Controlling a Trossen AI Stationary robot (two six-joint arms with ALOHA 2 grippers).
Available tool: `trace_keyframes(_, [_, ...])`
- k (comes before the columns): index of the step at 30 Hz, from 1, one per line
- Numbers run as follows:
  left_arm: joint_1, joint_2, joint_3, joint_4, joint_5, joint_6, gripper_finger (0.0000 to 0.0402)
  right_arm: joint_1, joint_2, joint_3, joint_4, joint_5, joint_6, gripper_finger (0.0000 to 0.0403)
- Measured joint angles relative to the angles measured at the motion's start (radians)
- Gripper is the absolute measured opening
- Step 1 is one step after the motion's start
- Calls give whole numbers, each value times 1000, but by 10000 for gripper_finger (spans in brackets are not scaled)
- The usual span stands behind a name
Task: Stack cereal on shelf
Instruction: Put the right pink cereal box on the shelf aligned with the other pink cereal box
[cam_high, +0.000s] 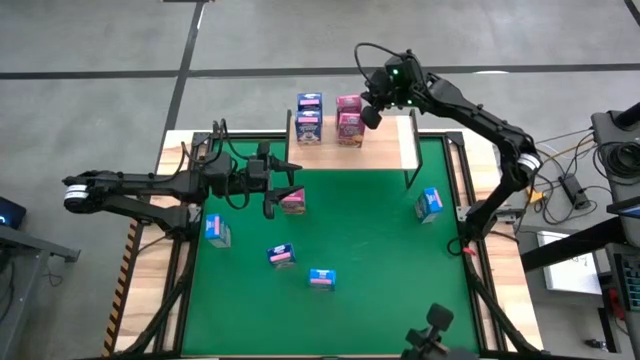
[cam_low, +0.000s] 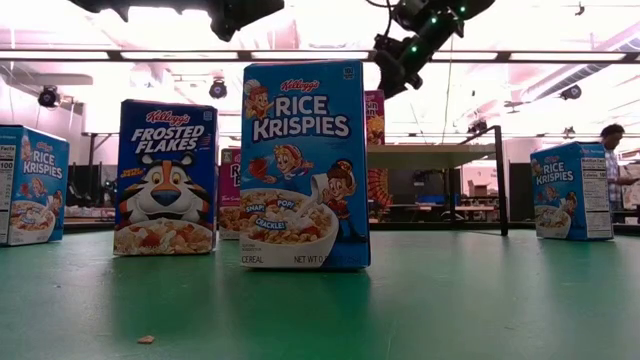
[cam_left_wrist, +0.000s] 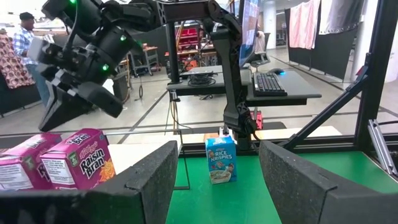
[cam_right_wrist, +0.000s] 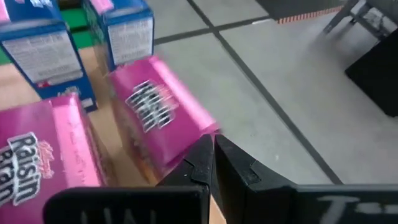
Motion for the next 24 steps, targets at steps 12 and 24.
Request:
trace_keyframes(12, [0,0,0,12,0,0,210,11,32,0,164,-125,49,9])
trace_keyframes(24, [0,0,0,7,0,0,210,8,58,0,167,-89,48,9])
